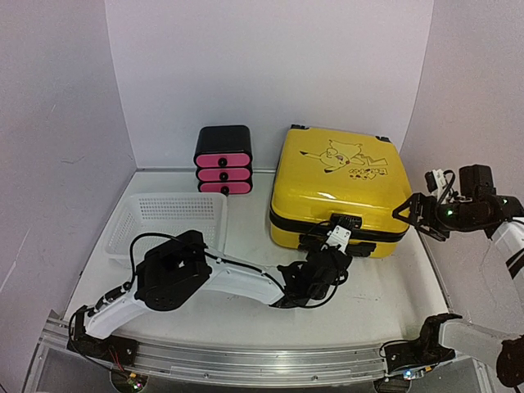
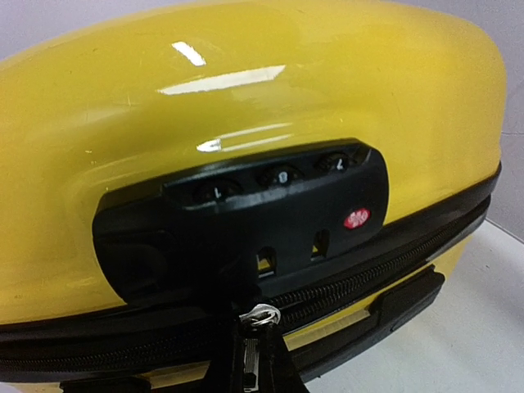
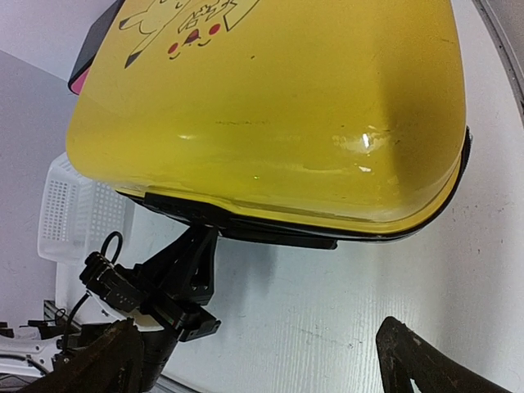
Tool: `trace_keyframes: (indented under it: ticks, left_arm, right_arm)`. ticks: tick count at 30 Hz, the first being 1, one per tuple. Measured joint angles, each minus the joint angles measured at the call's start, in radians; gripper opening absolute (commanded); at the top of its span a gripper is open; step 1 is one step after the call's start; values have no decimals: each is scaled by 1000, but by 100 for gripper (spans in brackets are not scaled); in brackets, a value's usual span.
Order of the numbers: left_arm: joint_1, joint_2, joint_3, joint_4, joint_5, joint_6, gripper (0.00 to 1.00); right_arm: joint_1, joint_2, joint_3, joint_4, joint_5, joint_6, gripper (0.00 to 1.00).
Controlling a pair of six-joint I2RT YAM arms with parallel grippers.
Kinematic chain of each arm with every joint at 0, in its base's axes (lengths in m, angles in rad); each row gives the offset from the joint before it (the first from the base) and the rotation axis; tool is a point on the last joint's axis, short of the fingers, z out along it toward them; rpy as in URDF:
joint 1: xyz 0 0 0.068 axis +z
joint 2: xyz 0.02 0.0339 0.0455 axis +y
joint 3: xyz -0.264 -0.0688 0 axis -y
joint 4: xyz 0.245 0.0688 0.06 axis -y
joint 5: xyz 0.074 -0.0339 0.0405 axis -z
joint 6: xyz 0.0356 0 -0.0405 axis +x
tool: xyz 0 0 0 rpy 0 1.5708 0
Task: Open, take out, and arrange the luggage
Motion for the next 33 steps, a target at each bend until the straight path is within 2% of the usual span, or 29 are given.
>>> trace_keyframes:
  ticks: [3,8,16,18,22,23,27,33]
  left_arm:
    - [2,-50,-89,17,50,-4,0]
    - [19,-151,-224,10,121,-20,0]
    - [69,-236,-393,-10,256,-105,0]
    - [87,-253,-420,-13,351,-127,9]
    - [126,-281,-445,-23,542,-185,35]
    - [132,-288,-449,-28,586,-219,39]
    - [134,-290,-449,-29,652,-302,44]
    - [132,-282,-415,-34,669,-375,45]
  right_arm:
    - [52,-9,-29,8,39,-33,98]
    - [241,-42,-61,9,142,-145,98]
    - [405,-50,-67,-4,168,-451,98]
    - [436,-18,-60,-27,175,-516,98]
    - [443,65,-11,-69,220,-584,98]
    - [443,76,3,-71,232,-594,98]
    - [443,65,15,-65,257,-593,98]
    - [443,51,19,-49,336,-485,98]
